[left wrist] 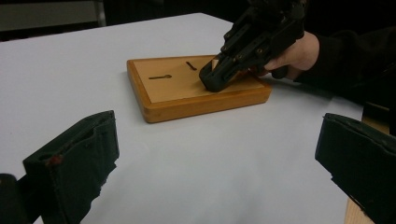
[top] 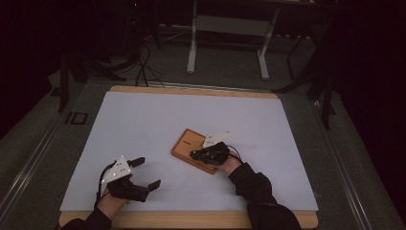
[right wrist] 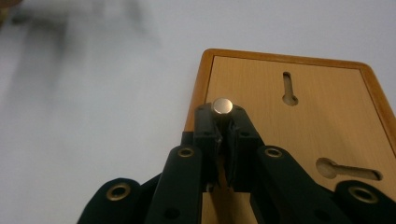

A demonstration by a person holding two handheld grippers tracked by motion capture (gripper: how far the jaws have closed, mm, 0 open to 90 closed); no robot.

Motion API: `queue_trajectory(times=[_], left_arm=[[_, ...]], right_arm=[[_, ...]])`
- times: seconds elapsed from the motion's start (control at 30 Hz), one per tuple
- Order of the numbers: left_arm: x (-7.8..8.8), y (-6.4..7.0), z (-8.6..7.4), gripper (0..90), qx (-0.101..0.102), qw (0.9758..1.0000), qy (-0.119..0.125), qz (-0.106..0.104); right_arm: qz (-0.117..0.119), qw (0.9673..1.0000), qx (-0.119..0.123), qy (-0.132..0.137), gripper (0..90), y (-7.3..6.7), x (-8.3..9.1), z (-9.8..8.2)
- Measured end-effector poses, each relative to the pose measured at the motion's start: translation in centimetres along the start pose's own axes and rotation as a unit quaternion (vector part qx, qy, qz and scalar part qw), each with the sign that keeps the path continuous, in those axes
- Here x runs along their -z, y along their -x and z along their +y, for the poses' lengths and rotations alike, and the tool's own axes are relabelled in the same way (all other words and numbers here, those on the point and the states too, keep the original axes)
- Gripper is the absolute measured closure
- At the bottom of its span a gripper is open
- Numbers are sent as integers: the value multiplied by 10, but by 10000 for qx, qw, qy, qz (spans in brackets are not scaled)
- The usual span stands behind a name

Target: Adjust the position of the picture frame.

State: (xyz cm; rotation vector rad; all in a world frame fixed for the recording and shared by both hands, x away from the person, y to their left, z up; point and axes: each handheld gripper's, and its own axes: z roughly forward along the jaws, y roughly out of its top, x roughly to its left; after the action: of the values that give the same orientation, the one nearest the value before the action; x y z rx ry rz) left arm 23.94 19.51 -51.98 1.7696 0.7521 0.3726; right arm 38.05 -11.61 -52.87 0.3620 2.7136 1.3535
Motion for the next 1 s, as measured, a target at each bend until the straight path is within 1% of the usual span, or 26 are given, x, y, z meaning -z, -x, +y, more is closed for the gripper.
queue_trajectory(times=[0.07, 0.2, 0.23, 0.27, 0.3, 0.33, 0.4, 0.47, 0.53, 0.57, 0.63, 0.7, 0.77, 0.8, 0.83, 0.87, 0.9, 0.93, 0.97, 1.0], left_arm=[[0, 0, 0, 0, -21, 10000, -6, -5], [-1, 1, 0, 0, -11, 10000, -10, -18], [-1, 1, 0, 0, -1, 10000, -11, -22], [-2, 0, 0, 0, 8, 10000, -6, -39], [-2, 0, 1, 0, -2, 10000, -8, -33], [-2, 0, 1, 0, -19, 10000, -17, -38], [-3, -1, 2, 0, -4, 10000, 18, -52], [-5, -4, 4, 0, 58, 9999, 34, -84], [-6, -5, 5, 0, 56, 10000, -20, -42], [-7, -7, 6, 1, 10, 10000, -60, -29], [-10, -10, 8, 1, -53, 9998, -184, -25], [-12, -13, 11, 51, -42, 9998, -215, -31], [-14, -16, 12, 78, -21, 9996, -260, -48], [-18, -21, 16, 119, -57, 9994, -344, 25], [-19, -23, 17, 178, -42, 9993, -358, 30], [-22, -26, 19, 228, 9, 9992, -404, 57], [-24, -29, 20, 306, 45, 9989, -455, 94], [-26, -32, 21, 354, 83, 9986, -504, 134], [-26, -32, 21, 402, 83, 9986, -504, 134], [-33, -38, 23, 478, 115, 9977, -615, 260]], right_arm=[[-6, 10000, -29, 38, 847, 0, 0, -1], [-7, 10000, -22, 10, 835, 0, 0, 0], [17, 10000, -57, 26, 817, 0, 0, 0], [57, 9999, -110, 47, 777, 0, 1, 0], [60, 9998, -165, 95, 698, 0, 4, 1], [8, 9997, -199, 136, 648, -1, 6, 2], [23, 9996, -208, 192, 632, -3, 12, 4], [-9, 9997, -130, 188, 607, -6, 18, 5], [-83, 9997, -98, 226, 580, -10, 27, 6], [-83, 9996, -95, 258, 564, -11, 31, 6], [-173, 9992, -111, 341, 524, -15, 42, 5], [-160, 9985, -205, 482, 507, -17, 53, 3], [-128, 9975, -352, 596, 462, -19, 62, 0], [-131, 9965, -443, 696, 448, -20, 69, -3], [-136, 9956, -508, 782, 431, -22, 73, -5], [-133, 9949, -555, 829, 401, -23, 77, -7], [-167, 9936, -639, 915, 374, -25, 83, -9], [-181, 9929, -672, 969, 337, -26, 86, -11], [-181, 9929, -672, 969, 337, -26, 86, -11], [-211, 9917, -750, 1020, 231, -28, 93, -15]])
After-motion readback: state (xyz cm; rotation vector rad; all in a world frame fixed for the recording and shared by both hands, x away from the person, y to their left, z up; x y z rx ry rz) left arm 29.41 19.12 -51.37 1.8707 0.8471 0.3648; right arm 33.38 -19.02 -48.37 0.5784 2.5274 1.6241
